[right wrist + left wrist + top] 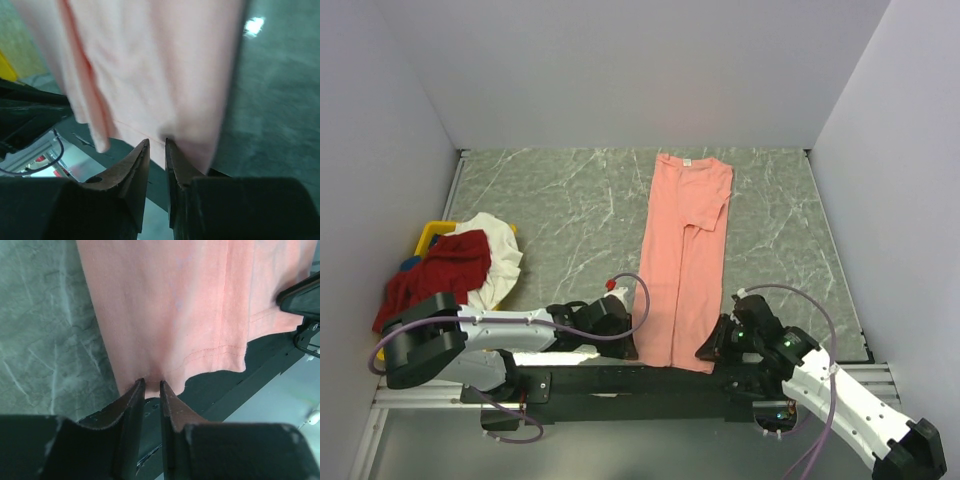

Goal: Fold and stack the t-shirts
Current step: Fold the tshirt

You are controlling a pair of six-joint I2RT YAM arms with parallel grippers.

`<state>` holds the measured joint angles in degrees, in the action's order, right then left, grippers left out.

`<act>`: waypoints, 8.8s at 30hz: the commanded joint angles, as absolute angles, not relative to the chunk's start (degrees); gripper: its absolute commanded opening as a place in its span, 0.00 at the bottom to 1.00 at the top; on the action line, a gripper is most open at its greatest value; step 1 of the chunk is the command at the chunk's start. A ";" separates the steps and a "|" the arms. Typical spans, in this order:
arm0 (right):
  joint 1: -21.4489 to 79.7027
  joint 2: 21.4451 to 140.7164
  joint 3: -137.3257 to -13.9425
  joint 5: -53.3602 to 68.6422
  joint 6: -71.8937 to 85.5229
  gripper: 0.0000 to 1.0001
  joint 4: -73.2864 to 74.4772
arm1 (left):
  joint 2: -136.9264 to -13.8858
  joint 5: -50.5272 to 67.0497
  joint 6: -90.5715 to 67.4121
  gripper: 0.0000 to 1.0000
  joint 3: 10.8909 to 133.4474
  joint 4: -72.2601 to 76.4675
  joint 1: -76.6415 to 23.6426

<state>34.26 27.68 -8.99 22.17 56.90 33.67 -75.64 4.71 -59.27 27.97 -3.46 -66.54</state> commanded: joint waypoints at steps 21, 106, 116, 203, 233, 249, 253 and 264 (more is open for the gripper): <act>34.63 28.65 -18.38 19.33 53.35 0.30 57.40 | -66.27 0.09 -58.54 0.30 32.34 -17.05 -67.41; 7.66 75.84 -47.19 10.10 42.10 0.00 9.50 | -113.27 4.65 -46.94 0.01 86.39 -17.40 -37.36; 2.55 89.73 -53.44 16.35 40.61 0.00 8.17 | -120.23 9.14 -45.09 0.01 93.69 -18.19 -32.96; 26.19 109.60 -73.48 -5.36 30.24 0.41 28.04 | -92.90 -3.34 -56.25 0.00 44.13 -2.64 -45.44; 26.54 85.36 -61.62 -5.37 30.67 0.40 27.34 | -75.50 -15.29 -65.74 0.03 39.55 -13.62 -59.94; 44.65 66.19 -29.90 -4.03 45.17 0.39 17.84 | -74.27 -15.21 -69.52 0.01 31.82 -10.29 -59.24; 44.65 63.82 -26.29 -4.57 45.88 0.39 18.19 | -73.57 -14.50 -70.57 0.01 29.10 -9.05 -59.24; 44.74 55.75 -23.82 -6.23 48.59 0.40 24.50 | -64.97 -14.15 -70.66 0.02 27.68 -13.35 -59.24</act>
